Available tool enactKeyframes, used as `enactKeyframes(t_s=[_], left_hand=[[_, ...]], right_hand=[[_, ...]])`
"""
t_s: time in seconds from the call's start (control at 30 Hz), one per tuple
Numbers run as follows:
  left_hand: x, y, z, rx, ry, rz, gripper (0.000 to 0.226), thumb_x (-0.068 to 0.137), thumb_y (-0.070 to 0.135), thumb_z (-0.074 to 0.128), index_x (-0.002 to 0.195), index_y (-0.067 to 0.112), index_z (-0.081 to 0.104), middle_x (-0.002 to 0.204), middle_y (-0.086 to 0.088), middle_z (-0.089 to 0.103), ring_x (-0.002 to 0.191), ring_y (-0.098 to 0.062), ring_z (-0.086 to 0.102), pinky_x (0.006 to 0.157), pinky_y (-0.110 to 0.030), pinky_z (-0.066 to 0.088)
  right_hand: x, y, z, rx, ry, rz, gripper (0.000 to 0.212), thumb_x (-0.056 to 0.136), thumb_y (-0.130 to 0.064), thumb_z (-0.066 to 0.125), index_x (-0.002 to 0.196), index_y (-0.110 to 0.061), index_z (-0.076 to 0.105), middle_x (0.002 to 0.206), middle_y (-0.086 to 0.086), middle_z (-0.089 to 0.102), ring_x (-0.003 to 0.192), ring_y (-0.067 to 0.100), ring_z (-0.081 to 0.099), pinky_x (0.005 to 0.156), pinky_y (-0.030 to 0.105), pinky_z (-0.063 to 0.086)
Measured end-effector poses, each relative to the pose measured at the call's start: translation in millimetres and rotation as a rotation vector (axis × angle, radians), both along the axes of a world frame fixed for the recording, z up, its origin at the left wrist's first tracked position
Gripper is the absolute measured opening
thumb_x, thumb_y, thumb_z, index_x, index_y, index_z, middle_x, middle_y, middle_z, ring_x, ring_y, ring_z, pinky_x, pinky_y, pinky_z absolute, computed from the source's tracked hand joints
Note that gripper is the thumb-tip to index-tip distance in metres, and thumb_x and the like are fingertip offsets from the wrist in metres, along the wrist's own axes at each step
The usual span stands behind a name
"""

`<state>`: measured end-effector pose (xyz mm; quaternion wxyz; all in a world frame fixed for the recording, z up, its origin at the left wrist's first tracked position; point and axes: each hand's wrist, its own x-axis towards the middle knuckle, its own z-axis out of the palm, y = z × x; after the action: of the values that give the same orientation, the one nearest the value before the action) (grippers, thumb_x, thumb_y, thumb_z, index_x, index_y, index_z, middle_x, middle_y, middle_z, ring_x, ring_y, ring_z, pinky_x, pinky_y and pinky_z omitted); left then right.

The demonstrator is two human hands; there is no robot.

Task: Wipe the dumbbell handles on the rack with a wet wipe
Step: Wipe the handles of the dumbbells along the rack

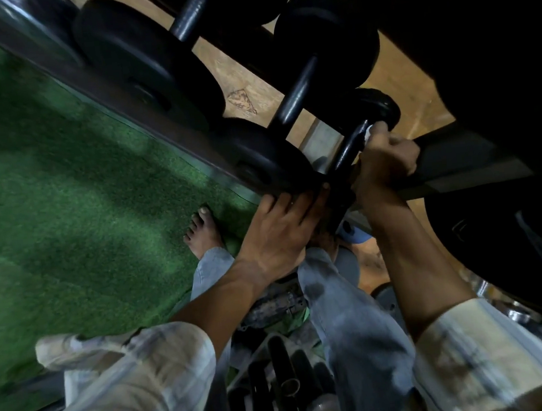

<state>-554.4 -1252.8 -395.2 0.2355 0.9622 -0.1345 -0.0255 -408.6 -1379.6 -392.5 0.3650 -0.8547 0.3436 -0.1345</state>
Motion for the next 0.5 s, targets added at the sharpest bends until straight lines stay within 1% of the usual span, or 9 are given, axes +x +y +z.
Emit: enactKeyframes(t_s=[0.03,0.07,0.1,0.17,0.23,0.27,0.33,0.4,0.5], left_hand=[[0.0,0.4,0.1,0.000,-0.004,-0.008,0.061,0.093,0.015,0.038,0.154,0.006,0.040,0.130,-0.013,0.062,0.091,-0.034,0.051,0.078,-0.045,0.038],[0.1,1.2,-0.5,0.001,-0.011,-0.017,0.063,0.091,0.015,0.042,0.154,0.005,0.040,0.130,-0.013,0.062,0.090,-0.034,0.051,0.078,-0.045,0.038],[0.0,2.0,-1.7,0.003,-0.020,-0.025,0.063,0.091,0.015,0.043,0.153,0.005,0.041,0.129,-0.013,0.061,0.090,-0.034,0.052,0.078,-0.045,0.038],[-0.5,3.6,-4.1,0.003,-0.041,-0.029,0.058,0.095,0.014,0.038,0.152,0.005,0.042,0.128,-0.013,0.062,0.088,-0.034,0.054,0.076,-0.045,0.038],[-0.7,3.2,-6.0,-0.003,-0.050,-0.019,0.055,0.100,0.013,0.026,0.151,0.005,0.044,0.127,-0.013,0.063,0.087,-0.034,0.055,0.075,-0.045,0.039],[-1.0,2.4,-6.5,-0.008,-0.049,-0.014,0.055,0.101,0.015,0.023,0.151,0.005,0.045,0.127,-0.012,0.063,0.087,-0.033,0.055,0.075,-0.045,0.039],[-1.9,0.6,-7.4,-0.019,-0.038,-0.005,0.054,0.103,0.017,0.024,0.152,0.006,0.044,0.127,-0.012,0.064,0.087,-0.033,0.056,0.075,-0.045,0.040],[-2.1,-0.1,-8.2,-0.022,-0.035,-0.006,0.055,0.103,0.018,0.023,0.152,0.006,0.043,0.127,-0.012,0.064,0.087,-0.034,0.056,0.075,-0.045,0.040],[-1.5,-0.1,-9.2,-0.018,-0.046,-0.008,0.055,0.102,0.018,0.023,0.152,0.006,0.043,0.128,-0.012,0.063,0.087,-0.034,0.055,0.076,-0.045,0.039]], right_hand=[[-0.3,-2.2,2.0,0.017,0.032,0.042,0.028,0.087,-0.030,0.075,0.065,-0.018,0.064,0.065,0.009,0.064,0.077,0.026,0.067,0.077,0.037,0.051],[0.2,-9.2,0.6,0.022,0.087,0.110,0.039,0.086,-0.036,0.076,0.055,-0.021,0.058,0.056,0.007,0.060,0.066,0.026,0.066,0.073,0.040,0.055],[-1.5,-17.6,-3.7,0.001,0.137,0.153,0.043,0.084,-0.041,0.075,0.051,-0.019,0.057,0.053,0.010,0.061,0.060,0.028,0.067,0.071,0.043,0.057],[-4.3,-27.1,-7.2,-0.045,0.204,0.230,0.037,0.083,-0.042,0.073,0.057,-0.016,0.066,0.061,0.013,0.068,0.064,0.032,0.070,0.072,0.040,0.058],[-5.8,-25.0,1.0,-0.112,0.332,0.267,0.032,0.084,-0.039,0.074,0.076,-0.008,0.075,0.079,0.013,0.074,0.081,0.032,0.073,0.075,0.029,0.054],[-8.2,-23.7,8.2,-0.114,0.443,0.308,0.033,0.085,-0.038,0.074,0.085,-0.005,0.076,0.088,0.013,0.075,0.088,0.030,0.073,0.077,0.028,0.054],[-16.3,-21.9,19.8,-0.127,0.607,0.402,0.030,0.087,-0.033,0.077,0.091,-0.004,0.078,0.092,0.013,0.076,0.088,0.026,0.073,0.075,0.033,0.058],[-26.7,-18.4,30.3,-0.107,0.661,0.374,0.021,0.086,-0.030,0.080,0.090,-0.010,0.079,0.091,0.006,0.076,0.086,0.020,0.073,0.069,0.028,0.054],[-33.6,-7.5,37.7,-0.093,0.592,0.329,0.017,0.083,-0.026,0.083,0.088,-0.017,0.070,0.089,-0.002,0.068,0.086,0.015,0.067,0.072,0.026,0.050]])
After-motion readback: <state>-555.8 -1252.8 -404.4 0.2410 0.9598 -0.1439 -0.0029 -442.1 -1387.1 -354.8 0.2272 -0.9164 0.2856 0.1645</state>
